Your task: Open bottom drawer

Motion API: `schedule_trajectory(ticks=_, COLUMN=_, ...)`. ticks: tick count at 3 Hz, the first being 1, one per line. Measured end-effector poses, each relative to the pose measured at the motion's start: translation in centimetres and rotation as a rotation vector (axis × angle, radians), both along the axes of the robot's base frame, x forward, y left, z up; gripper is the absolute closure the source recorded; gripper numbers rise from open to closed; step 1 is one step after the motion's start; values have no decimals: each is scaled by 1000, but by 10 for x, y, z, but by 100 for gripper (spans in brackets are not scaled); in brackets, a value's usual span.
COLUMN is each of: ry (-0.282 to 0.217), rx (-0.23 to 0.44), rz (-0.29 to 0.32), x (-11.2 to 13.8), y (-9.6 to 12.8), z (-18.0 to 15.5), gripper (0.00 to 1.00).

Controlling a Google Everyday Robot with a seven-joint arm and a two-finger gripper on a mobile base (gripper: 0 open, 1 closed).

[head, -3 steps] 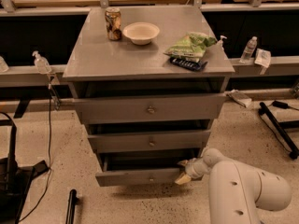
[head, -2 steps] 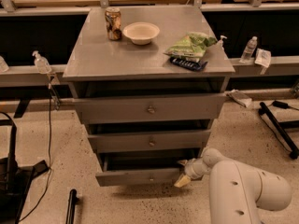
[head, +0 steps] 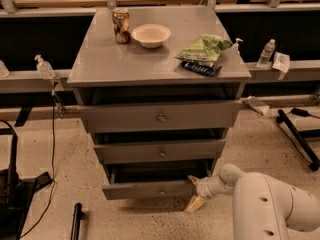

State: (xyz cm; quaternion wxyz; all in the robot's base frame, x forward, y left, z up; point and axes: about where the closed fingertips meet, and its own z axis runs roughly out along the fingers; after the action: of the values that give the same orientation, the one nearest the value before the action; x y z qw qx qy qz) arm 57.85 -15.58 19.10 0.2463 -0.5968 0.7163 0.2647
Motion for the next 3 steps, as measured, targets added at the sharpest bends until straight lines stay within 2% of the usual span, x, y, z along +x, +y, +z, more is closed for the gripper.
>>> schedule_trajectory(ticks=1, ry=28, rx=15, rz=7, x=-9, y=2, z=-1, gripper=18)
schedule_trajectory(ticks=3, ry=28, rx=15, rz=7, x=-9, y=2, z=3, gripper=19)
